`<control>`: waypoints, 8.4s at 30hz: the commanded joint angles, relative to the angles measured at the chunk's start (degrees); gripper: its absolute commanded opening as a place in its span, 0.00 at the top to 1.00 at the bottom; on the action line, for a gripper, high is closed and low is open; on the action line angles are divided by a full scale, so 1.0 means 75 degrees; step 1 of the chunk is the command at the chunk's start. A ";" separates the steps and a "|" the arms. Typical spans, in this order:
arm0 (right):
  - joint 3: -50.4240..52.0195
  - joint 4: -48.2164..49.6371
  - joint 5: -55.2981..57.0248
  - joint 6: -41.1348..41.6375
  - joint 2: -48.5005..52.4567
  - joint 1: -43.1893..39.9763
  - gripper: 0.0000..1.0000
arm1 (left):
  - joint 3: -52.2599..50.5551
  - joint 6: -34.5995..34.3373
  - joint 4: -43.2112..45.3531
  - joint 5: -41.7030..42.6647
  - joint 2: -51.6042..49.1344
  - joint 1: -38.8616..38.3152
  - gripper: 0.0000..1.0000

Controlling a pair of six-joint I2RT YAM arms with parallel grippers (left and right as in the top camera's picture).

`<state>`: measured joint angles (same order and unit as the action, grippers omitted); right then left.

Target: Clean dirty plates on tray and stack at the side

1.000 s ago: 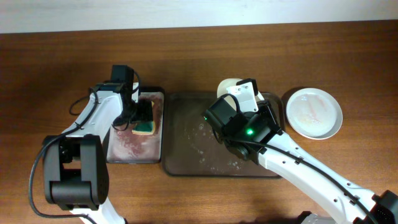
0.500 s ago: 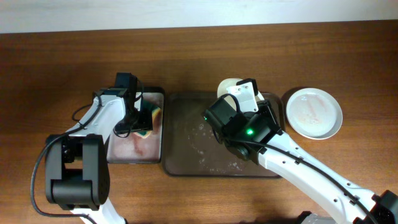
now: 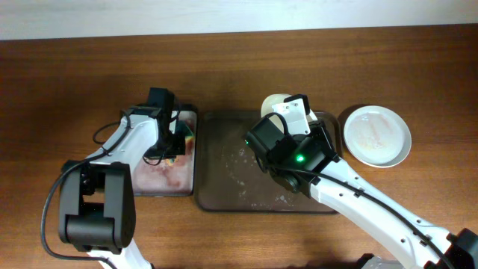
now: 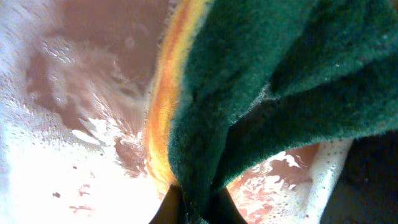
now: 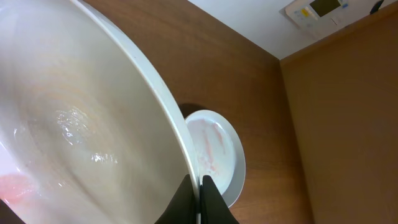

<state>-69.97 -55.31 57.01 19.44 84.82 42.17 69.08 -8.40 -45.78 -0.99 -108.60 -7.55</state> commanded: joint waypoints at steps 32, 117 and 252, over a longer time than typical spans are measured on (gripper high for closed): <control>-0.0131 -0.0032 0.0286 0.0067 -0.0125 0.0023 0.96 | -0.0227 -0.0577 0.1874 0.0157 -0.0326 -0.0108 0.80; 0.2098 -0.0312 -0.7265 -0.0326 -0.4800 -0.2725 0.01 | -0.3040 -0.0268 -0.1008 0.0816 0.8801 0.0644 0.01; 0.9288 0.6779 -0.7889 -0.2763 -1.1281 -0.5633 0.01 | -0.9142 0.1909 0.5496 0.0536 1.4440 0.0615 0.01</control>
<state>-0.62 -4.23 -1.58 -1.34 0.58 0.38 0.82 4.97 -4.49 2.61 -0.60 -2.79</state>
